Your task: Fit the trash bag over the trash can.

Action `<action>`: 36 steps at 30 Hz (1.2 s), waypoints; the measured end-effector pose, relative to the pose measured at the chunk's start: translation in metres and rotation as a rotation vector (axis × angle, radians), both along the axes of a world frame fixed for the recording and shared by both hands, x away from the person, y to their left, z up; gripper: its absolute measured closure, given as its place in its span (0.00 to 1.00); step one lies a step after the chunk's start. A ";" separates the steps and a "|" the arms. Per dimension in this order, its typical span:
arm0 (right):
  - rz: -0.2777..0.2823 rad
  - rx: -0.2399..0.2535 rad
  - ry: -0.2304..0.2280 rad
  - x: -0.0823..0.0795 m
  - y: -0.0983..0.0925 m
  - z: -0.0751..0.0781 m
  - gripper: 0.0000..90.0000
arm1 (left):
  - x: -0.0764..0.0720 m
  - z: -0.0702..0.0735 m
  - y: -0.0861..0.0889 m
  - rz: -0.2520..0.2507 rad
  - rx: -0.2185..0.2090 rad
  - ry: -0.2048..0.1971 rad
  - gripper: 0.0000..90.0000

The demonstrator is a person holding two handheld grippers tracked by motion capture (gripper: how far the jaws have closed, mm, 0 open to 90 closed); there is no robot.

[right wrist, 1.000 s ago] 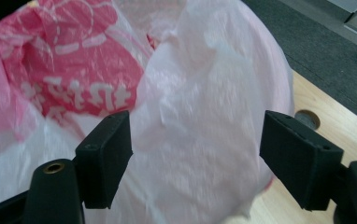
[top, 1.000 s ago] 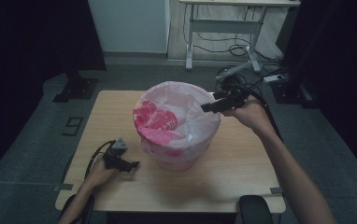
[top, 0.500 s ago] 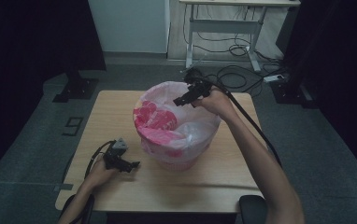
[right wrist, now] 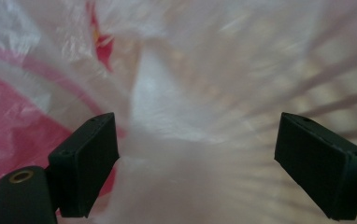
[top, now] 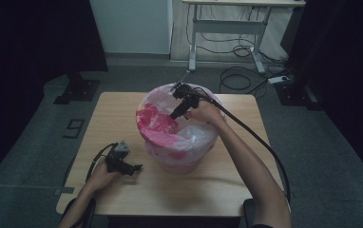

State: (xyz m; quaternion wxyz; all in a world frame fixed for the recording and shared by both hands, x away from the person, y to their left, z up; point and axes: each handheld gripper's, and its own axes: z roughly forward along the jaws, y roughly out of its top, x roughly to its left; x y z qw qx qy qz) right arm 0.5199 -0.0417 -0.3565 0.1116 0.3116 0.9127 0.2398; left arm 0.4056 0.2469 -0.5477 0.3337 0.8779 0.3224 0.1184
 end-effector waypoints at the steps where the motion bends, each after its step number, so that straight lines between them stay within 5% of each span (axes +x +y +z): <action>1: 0.000 0.001 -0.002 -0.001 0.001 0.001 0.14 | 0.000 0.000 0.000 0.001 0.000 0.000 0.02; 8: 0.049 0.099 -0.024 -0.017 -0.012 0.042 0.14 | 0.000 0.000 -0.001 0.003 0.001 0.002 0.01; 14: 0.070 0.126 -0.065 -0.034 0.000 0.063 0.14 | 0.000 0.000 -0.002 0.005 0.004 0.004 0.00; 16: 0.101 0.159 -0.070 -0.038 0.019 0.059 0.14 | 0.000 0.000 -0.002 0.004 0.004 0.004 0.00; 23: 0.158 0.124 -0.015 -0.030 0.064 0.023 0.13 | 0.000 0.000 -0.002 0.004 0.004 0.004 0.00; 27: 0.157 0.062 -0.045 -0.026 0.074 0.006 0.13 | 0.000 0.000 -0.002 0.004 0.003 0.004 0.00; 30: 0.160 -0.003 -0.015 -0.025 0.075 -0.006 0.13 | 0.000 0.000 -0.002 0.004 0.003 0.004 0.00; 32: 0.168 -0.033 -0.032 -0.028 0.073 -0.003 0.14 | 0.000 0.000 -0.002 0.004 0.003 0.004 0.00; 36: 0.179 0.048 -0.047 -0.032 0.061 0.017 0.14 | 0.000 0.000 -0.002 0.004 0.003 0.004 0.00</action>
